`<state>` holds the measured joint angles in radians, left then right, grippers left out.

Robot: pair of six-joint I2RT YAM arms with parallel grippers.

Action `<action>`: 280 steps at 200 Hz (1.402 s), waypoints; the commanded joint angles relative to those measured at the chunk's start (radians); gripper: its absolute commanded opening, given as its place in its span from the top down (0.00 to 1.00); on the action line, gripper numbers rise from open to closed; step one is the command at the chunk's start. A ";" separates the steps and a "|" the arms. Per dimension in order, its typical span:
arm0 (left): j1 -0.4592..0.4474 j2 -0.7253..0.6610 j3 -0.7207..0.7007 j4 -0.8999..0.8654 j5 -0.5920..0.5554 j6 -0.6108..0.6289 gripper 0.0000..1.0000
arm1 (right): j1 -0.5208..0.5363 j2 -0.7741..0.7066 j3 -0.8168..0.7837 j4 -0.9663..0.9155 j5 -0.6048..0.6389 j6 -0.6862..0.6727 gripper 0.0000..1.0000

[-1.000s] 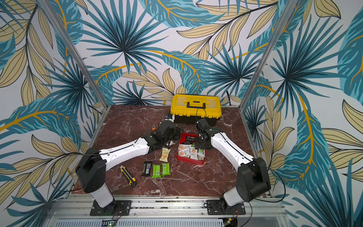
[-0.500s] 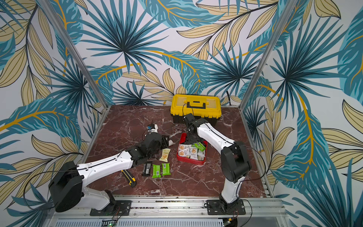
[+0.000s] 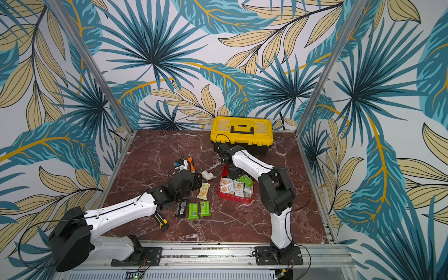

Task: Take the cookies out of the storage box
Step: Pick up the cookie from the storage box.

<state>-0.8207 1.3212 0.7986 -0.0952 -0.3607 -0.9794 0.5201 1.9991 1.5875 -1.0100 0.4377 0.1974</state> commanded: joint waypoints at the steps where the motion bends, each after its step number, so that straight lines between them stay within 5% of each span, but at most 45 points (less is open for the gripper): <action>1: 0.003 -0.026 -0.024 -0.008 -0.023 -0.004 0.60 | 0.012 0.025 0.022 -0.051 0.025 -0.001 0.43; 80: 0.003 -0.029 -0.025 -0.008 -0.027 -0.004 0.61 | 0.020 0.044 0.029 -0.085 0.117 0.010 0.48; 165: 0.004 -0.024 -0.023 -0.003 -0.026 -0.007 0.62 | 0.026 0.038 0.030 -0.094 0.170 0.006 0.74; 280: 0.003 -0.008 -0.015 0.006 -0.020 -0.013 0.64 | 0.025 0.009 0.036 -0.103 0.222 0.005 0.83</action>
<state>-0.8207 1.3128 0.7986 -0.0944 -0.3744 -0.9878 0.5415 2.0327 1.6085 -1.0798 0.6361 0.2008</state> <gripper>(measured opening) 0.364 0.181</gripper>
